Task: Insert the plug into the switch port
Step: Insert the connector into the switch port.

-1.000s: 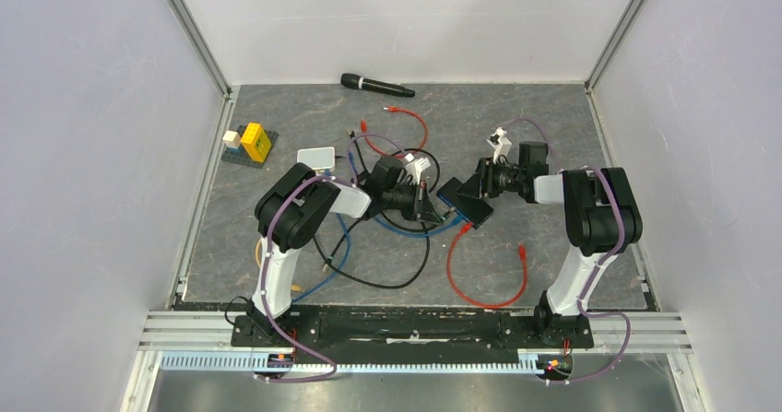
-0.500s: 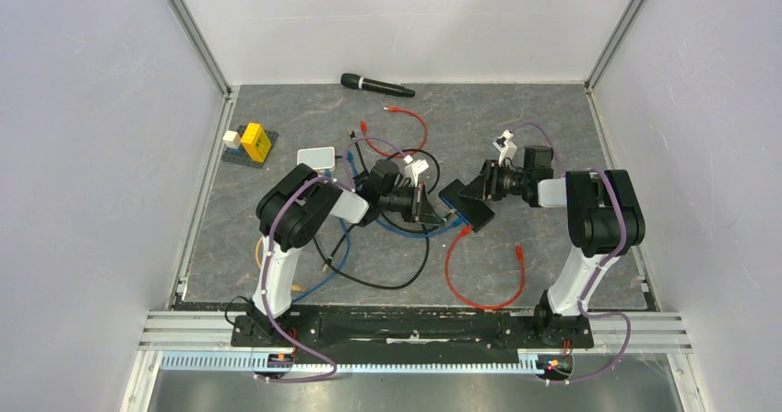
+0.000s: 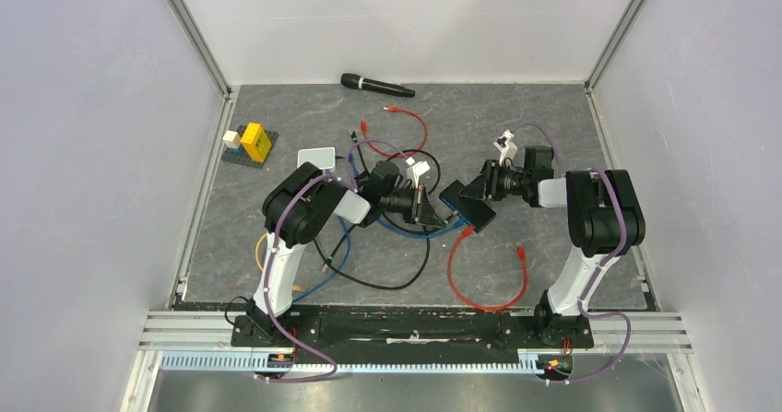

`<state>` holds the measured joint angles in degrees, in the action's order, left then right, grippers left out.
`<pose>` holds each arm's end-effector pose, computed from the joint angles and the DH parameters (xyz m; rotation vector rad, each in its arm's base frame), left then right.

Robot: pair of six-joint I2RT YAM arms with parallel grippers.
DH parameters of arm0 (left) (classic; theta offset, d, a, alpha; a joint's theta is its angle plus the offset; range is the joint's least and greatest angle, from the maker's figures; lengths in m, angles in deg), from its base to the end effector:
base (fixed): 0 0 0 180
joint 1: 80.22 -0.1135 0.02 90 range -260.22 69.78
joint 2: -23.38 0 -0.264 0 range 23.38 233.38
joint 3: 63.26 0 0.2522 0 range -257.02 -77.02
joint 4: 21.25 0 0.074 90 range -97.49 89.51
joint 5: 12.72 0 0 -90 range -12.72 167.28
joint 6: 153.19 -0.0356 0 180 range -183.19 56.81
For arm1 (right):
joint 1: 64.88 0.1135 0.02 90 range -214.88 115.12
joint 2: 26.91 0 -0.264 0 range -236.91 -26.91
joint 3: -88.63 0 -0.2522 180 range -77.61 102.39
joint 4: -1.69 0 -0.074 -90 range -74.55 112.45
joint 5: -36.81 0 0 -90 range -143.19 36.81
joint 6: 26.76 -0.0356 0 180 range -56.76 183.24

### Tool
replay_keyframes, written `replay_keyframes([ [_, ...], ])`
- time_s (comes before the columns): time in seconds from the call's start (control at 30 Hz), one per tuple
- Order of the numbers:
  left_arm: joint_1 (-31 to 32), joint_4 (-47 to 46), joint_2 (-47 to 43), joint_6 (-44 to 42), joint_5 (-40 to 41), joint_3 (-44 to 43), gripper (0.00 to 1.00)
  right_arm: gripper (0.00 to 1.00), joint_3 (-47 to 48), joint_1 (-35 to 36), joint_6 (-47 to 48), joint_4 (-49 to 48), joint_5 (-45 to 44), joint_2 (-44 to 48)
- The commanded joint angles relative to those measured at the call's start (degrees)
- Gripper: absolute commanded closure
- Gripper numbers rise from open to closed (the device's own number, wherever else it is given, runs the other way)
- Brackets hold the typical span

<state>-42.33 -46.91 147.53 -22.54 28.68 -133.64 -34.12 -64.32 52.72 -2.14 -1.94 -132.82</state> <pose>0.3019 -0.2688 0.0826 0.5570 2.2732 -1.6470 0.3270 0.0310 0.1102 -0.2466 2.2330 1.1403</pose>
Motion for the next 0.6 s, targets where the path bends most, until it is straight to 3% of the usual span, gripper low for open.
replay_keyframes([
  [0.0,-0.1,-3.0,1.1,0.0,2.2,-0.9,0.98,0.51,-2.4,0.4,0.1,8.4,-1.8,-1.9],
  [0.57,-0.3,-17.6,-0.1,7.0,5.7,2.6,0.98,0.51,-2.9,-0.2,0.3,8.4,-1.9,-2.0],
])
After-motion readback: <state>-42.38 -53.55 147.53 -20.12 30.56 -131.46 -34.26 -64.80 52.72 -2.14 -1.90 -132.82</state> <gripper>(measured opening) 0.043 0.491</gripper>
